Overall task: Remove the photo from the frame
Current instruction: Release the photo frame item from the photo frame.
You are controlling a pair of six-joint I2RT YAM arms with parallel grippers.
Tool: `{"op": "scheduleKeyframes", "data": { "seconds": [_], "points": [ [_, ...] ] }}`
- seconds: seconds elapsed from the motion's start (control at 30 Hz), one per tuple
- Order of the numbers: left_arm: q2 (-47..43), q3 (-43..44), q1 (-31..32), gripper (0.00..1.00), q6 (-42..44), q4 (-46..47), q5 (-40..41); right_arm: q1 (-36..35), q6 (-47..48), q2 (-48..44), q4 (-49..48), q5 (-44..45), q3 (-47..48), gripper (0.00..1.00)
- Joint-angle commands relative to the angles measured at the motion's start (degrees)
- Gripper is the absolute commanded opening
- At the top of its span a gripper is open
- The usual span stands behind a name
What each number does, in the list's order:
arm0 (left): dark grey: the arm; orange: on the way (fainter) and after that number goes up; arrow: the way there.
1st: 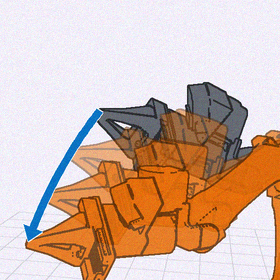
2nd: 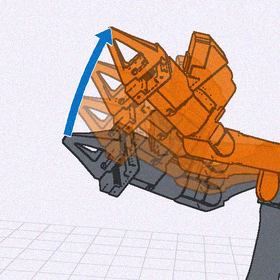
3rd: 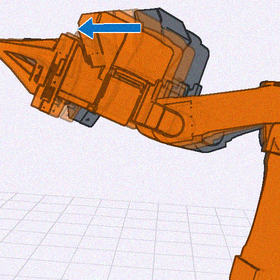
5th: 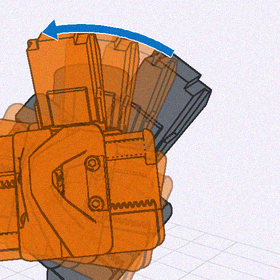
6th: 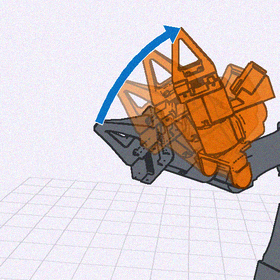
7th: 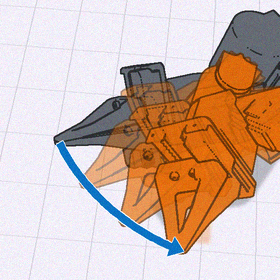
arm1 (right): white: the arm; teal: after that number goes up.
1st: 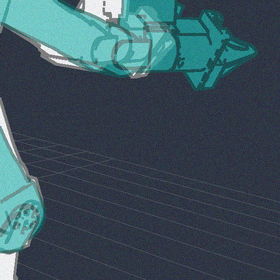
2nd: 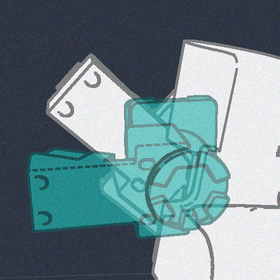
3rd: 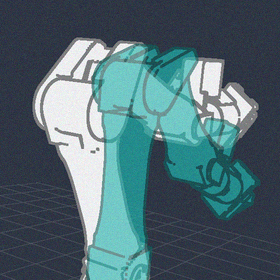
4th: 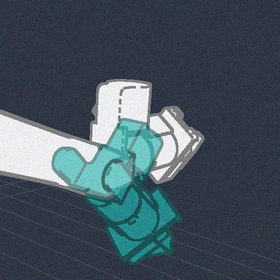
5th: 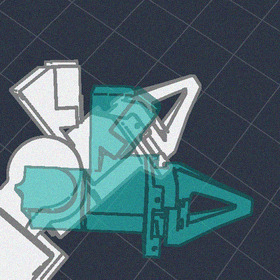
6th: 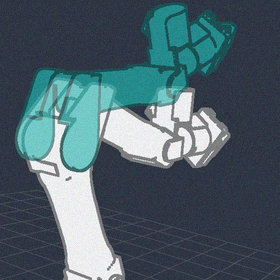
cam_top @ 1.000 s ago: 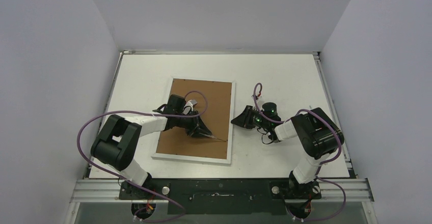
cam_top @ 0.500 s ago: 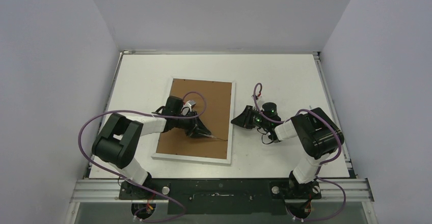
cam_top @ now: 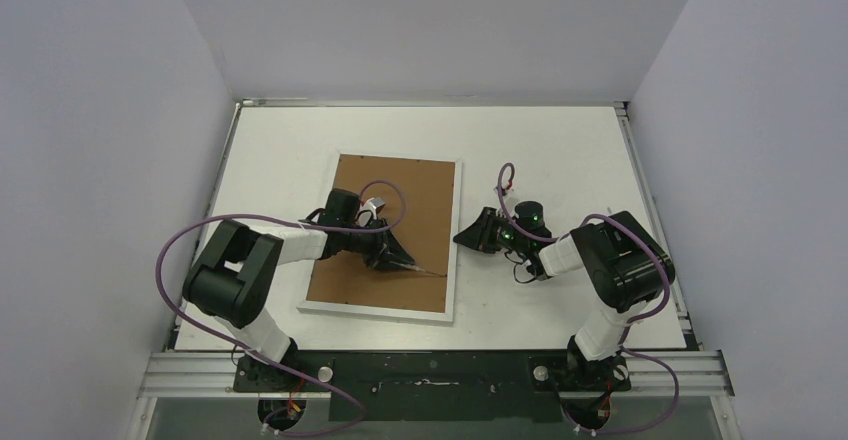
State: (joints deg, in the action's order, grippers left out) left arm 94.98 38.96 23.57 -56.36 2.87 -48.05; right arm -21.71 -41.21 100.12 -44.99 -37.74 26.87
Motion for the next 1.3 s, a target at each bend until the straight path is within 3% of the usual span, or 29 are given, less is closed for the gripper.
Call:
{"op": "scheduleKeyframes", "data": {
  "seconds": [0.0, 0.5, 0.67, 0.97, 1.27],
  "points": [
    [1.4, 1.0, 0.7, 0.0, 2.0, -0.1, 3.5, -0.7, 1.4, 1.5, -0.7, -0.7, -0.3, 0.17],
    [2.1, 0.9, 1.9, 0.0, -0.7, 2.4, 4.5, -1.2, 1.0, 1.3, -2.2, -2.2, -0.5, 0.17],
    [2.5, 1.6, 2.7, 0.0, -1.6, 2.8, 5.3, -2.3, 1.9, -0.3, 0.6, -1.6, -0.6, 0.21],
    [-1.4, 5.5, 3.0, 0.0, 0.8, -7.1, 9.7, -2.9, 1.0, -5.5, 2.1, -2.1, -5.6, 0.34],
    [-4.3, 8.2, 5.2, 0.0, 2.0, -12.8, 13.8, -3.9, 2.1, -8.1, 5.8, -2.6, -6.0, 0.34]
  ]
}}
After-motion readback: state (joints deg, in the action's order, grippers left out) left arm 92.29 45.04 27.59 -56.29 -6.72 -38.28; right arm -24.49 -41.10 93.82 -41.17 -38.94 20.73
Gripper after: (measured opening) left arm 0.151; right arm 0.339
